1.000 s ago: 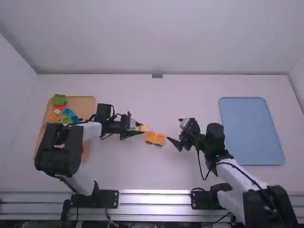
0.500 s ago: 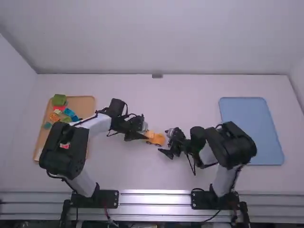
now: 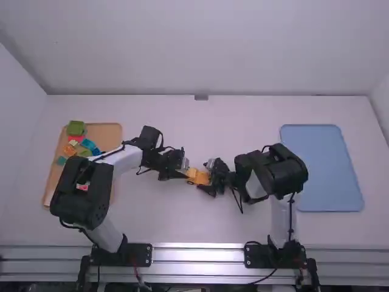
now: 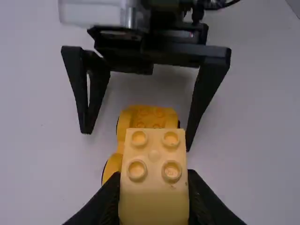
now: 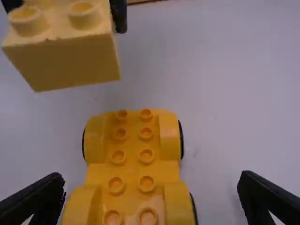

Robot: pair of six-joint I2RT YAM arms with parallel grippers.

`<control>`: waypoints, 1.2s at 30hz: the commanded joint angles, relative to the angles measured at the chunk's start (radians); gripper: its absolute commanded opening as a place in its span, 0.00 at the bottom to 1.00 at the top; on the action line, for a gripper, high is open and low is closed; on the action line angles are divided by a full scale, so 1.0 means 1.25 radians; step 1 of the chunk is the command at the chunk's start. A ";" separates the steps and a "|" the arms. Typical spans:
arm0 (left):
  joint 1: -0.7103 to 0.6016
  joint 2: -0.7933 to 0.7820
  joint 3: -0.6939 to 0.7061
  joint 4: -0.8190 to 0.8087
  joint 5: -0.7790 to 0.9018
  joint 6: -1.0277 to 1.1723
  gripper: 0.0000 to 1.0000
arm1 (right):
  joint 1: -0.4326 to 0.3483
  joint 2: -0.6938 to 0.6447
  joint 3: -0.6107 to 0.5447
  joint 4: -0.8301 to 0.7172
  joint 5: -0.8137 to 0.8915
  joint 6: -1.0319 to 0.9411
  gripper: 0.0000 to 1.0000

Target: Assemble lego blocks to make yellow taxi

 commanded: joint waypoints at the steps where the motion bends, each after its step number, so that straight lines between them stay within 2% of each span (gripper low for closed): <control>1: 0.002 -0.009 -0.001 -0.008 0.015 0.012 0.02 | 0.019 0.015 -0.002 -0.003 0.038 -0.036 0.98; 6: 0.002 -0.009 -0.007 -0.005 0.015 0.012 0.02 | 0.025 0.015 -0.013 0.000 0.057 -0.081 0.84; 7: -0.002 -0.009 -0.012 -0.005 0.016 0.012 0.02 | 0.024 0.015 -0.015 0.000 0.055 -0.099 0.76; 9: -0.005 -0.009 -0.016 -0.005 0.017 0.012 0.02 | 0.021 0.015 -0.014 0.000 0.053 -0.107 0.70; 11: -0.005 -0.009 -0.034 0.015 0.017 0.012 0.02 | 0.009 0.015 -0.009 -0.002 0.039 -0.107 0.52; 14: -0.005 -0.009 -0.065 0.061 0.027 0.011 0.02 | 0.000 0.015 0.009 -0.033 0.005 -0.138 0.43; 19: -0.005 -0.009 -0.118 0.150 0.069 0.005 0.04 | -0.022 0.015 0.060 -0.154 -0.085 -0.250 0.41; 25: -0.014 -0.009 -0.150 0.302 0.039 -0.181 0.04 | -0.060 0.015 0.143 -0.363 -0.193 -0.381 0.46; 31: -0.050 -0.009 -0.170 0.351 -0.021 -0.226 0.04 | -0.070 0.015 0.198 -0.511 -0.204 -0.466 0.52; 36: -0.074 -0.009 -0.181 0.381 -0.078 -0.269 0.02 | -0.058 0.015 0.216 -0.549 -0.199 -0.496 0.52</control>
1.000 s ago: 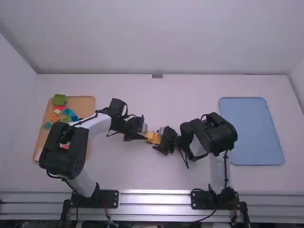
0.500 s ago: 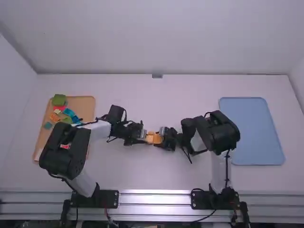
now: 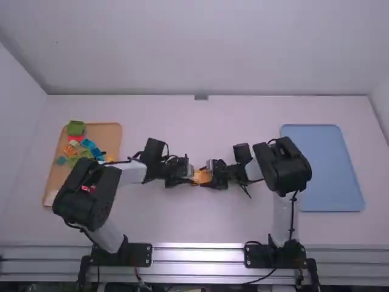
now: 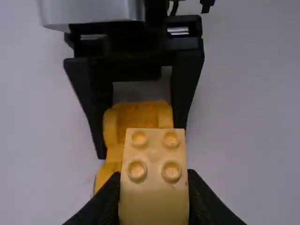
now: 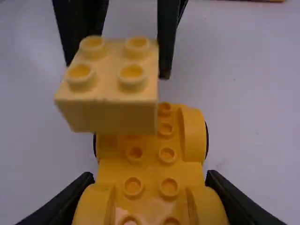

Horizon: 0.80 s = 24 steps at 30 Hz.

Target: Assemble lego blocks to make yellow taxi

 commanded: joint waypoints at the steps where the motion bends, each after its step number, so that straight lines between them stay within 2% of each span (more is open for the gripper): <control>1: -0.008 -0.009 -0.009 0.008 -0.042 -0.054 0.02 | 0.010 0.010 0.012 -0.018 0.024 -0.041 0.52; 20: -0.007 0.044 -0.002 0.018 -0.066 -0.087 0.04 | 0.020 0.010 0.003 -0.015 0.024 -0.041 0.52; 21: -0.007 0.044 -0.002 0.018 -0.067 -0.087 0.04 | 0.020 0.010 0.003 -0.015 0.024 -0.041 0.52; 22: -0.007 0.044 -0.002 0.020 -0.066 -0.086 0.09 | 0.019 0.010 0.003 -0.015 0.024 -0.041 0.53; 24: -0.006 0.044 -0.002 0.020 -0.070 -0.077 0.10 | 0.020 0.010 0.003 -0.016 0.024 -0.041 0.53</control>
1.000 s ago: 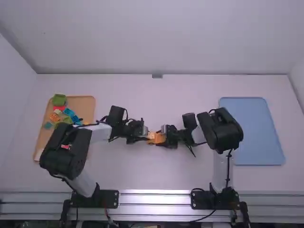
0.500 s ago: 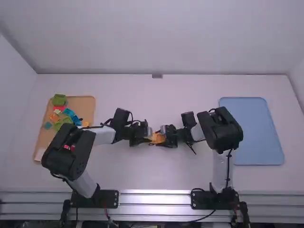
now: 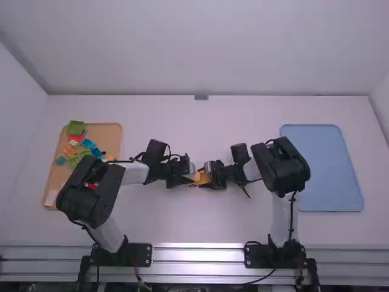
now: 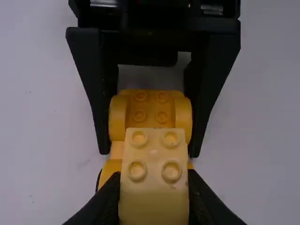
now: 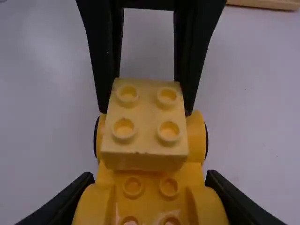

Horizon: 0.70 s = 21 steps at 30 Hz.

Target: Assemble lego blocks to make yellow taxi

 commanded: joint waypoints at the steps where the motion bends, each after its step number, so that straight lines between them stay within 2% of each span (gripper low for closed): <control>1: 0.002 0.019 0.001 -0.007 -0.032 0.009 0.10 | 0.003 0.010 -0.002 -0.006 0.025 -0.013 0.53; 4: -0.001 0.018 0.001 -0.004 -0.072 -0.010 0.02 | 0.003 0.010 -0.002 -0.006 0.025 -0.013 0.53; 10: -0.003 -0.031 0.001 -0.016 -0.048 -0.015 0.02 | 0.003 0.010 -0.002 -0.006 0.025 -0.013 0.54; 13: -0.003 -0.058 0.001 -0.036 -0.070 -0.015 0.04 | 0.003 0.010 -0.002 -0.006 0.025 -0.013 0.55; 21: -0.003 -0.034 -0.004 -0.046 -0.069 -0.015 0.11 | 0.003 0.010 -0.002 -0.006 0.024 -0.007 0.55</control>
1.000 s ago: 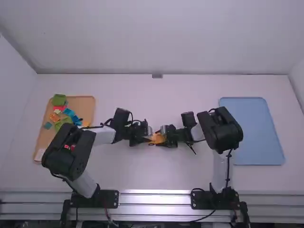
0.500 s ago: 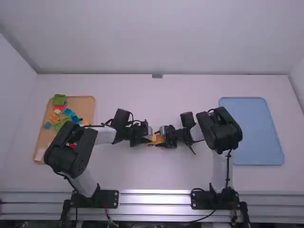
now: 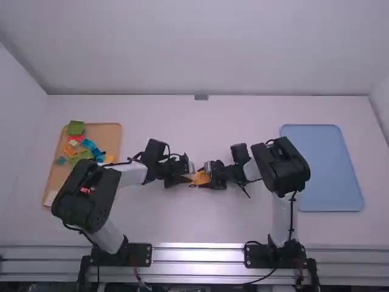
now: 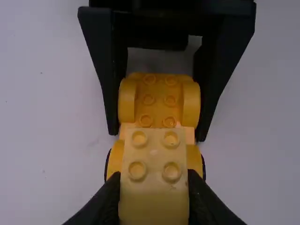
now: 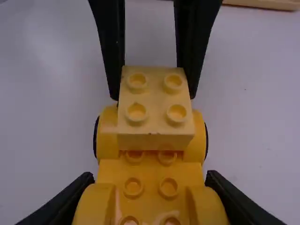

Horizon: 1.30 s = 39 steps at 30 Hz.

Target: Assemble lego blocks to make yellow taxi

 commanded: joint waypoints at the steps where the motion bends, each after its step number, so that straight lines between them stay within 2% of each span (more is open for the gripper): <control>1: -0.002 0.005 -0.007 0.006 -0.003 -0.005 0.11 | 0.003 0.010 -0.002 -0.007 0.023 -0.008 0.55; 7: -0.002 0.005 -0.010 0.017 -0.004 -0.005 0.16 | 0.003 0.010 -0.002 -0.008 0.020 -0.008 0.55; 16: -0.002 0.006 -0.010 0.048 -0.003 -0.005 0.15 | 0.003 0.010 -0.002 -0.017 0.019 -0.008 0.55; 39: -0.012 0.006 -0.010 0.007 0.034 -0.005 0.17 | 0.003 0.010 -0.002 -0.024 0.020 -0.014 0.56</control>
